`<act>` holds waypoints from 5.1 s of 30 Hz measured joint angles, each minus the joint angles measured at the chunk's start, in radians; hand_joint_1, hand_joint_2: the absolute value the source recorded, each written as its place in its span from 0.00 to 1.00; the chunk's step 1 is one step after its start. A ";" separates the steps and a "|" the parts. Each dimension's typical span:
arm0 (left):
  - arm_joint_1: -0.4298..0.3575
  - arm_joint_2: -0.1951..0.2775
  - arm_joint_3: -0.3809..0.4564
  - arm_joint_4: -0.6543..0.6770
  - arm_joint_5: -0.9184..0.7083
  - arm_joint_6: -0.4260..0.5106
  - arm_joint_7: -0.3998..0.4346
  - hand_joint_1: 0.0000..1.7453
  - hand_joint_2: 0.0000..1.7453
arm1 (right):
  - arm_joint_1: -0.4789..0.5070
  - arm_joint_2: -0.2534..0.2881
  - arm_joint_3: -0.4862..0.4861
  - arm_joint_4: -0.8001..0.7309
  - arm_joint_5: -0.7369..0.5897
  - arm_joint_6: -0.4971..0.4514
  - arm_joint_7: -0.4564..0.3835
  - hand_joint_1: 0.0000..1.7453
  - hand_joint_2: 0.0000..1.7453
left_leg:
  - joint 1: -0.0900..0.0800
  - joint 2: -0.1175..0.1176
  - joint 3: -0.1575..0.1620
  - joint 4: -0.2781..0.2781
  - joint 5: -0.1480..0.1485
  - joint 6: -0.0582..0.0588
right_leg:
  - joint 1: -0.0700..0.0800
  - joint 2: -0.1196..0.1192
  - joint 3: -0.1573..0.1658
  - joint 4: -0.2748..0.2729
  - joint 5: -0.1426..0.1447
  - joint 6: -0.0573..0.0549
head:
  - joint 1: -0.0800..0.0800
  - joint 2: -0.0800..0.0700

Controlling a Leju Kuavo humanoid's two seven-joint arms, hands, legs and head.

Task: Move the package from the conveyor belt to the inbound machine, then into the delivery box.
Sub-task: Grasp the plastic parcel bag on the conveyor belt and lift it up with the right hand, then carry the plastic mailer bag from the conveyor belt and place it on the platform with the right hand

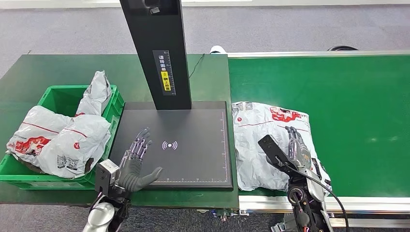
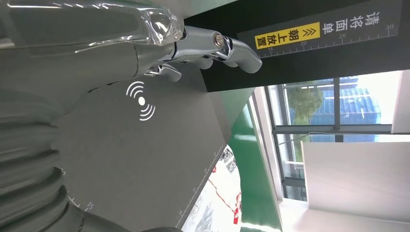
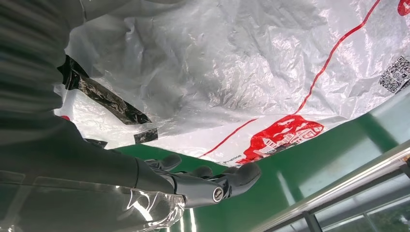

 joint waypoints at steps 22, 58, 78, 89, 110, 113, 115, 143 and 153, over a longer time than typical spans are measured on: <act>-0.011 -0.002 -0.001 0.001 0.002 0.014 0.032 0.00 1.00 | -0.063 -0.010 0.061 0.187 0.061 0.269 0.057 1.00 1.00 | 0.000 0.000 0.001 0.000 0.000 0.000 | 0.000 0.000 0.001 0.000 0.000 0.000 | 0.000 0.000; 0.045 0.000 0.008 -0.043 0.019 0.016 -0.004 0.00 1.00 | 0.045 0.035 -0.015 -0.192 -0.307 -0.105 -0.399 1.00 1.00 | 0.000 0.000 0.000 0.000 0.000 0.000 | 0.000 0.000 0.000 0.000 0.000 0.000 | 0.000 0.000; -0.027 0.005 0.003 -0.038 0.033 0.100 -0.093 0.00 1.00 | -0.047 0.052 0.263 -0.174 -0.302 0.175 -0.516 1.00 1.00 | 0.000 0.000 0.001 0.000 0.001 0.000 | 0.000 0.000 0.001 0.000 0.000 0.000 | 0.000 0.000; -0.037 0.012 0.003 -0.038 0.052 0.110 -0.094 0.00 1.00 | -0.207 0.034 0.474 0.012 -0.216 0.303 -0.466 1.00 1.00 | 0.000 0.000 0.000 0.000 0.001 0.000 | 0.000 0.000 0.001 0.000 0.000 0.000 | 0.000 0.000; -0.103 0.010 -0.017 0.019 0.075 0.133 -0.068 0.00 1.00 | -0.483 0.124 0.873 0.433 -0.143 0.448 -0.419 1.00 1.00 | 0.000 0.001 0.003 0.000 0.001 0.000 | 0.001 0.001 0.002 0.000 0.000 0.000 | 0.000 0.000; -0.098 0.011 -0.021 0.019 0.080 0.137 -0.066 0.00 1.00 | -0.478 0.124 0.891 0.431 -0.180 0.406 -0.479 0.96 1.00 | 0.000 0.001 0.003 0.000 0.001 0.000 | 0.001 0.001 0.002 0.000 0.000 0.000 | 0.000 0.000; -0.090 0.013 -0.022 0.017 0.082 0.140 -0.066 0.00 1.00 | -0.472 0.123 0.897 0.420 -0.200 0.375 -0.494 0.59 1.00 | 0.000 0.001 0.003 0.000 0.001 0.000 | 0.001 0.001 0.002 0.000 0.000 0.000 | 0.000 0.000; -0.007 0.026 0.004 -0.049 0.057 0.125 -0.079 0.00 1.00 | -0.274 0.043 0.609 0.128 -0.381 0.041 -0.501 0.00 1.00 | 0.000 0.000 0.002 0.000 0.001 0.000 | 0.000 0.000 0.002 0.000 0.000 0.000 | 0.000 0.000; 0.006 0.020 -0.001 -0.055 0.008 0.110 -0.056 0.00 1.00 | -0.144 0.059 0.384 -0.007 -0.621 0.019 -0.579 0.00 1.00 | 0.000 0.000 0.002 0.000 0.000 0.000 | 0.000 0.000 0.002 0.000 0.000 0.000 | 0.000 0.000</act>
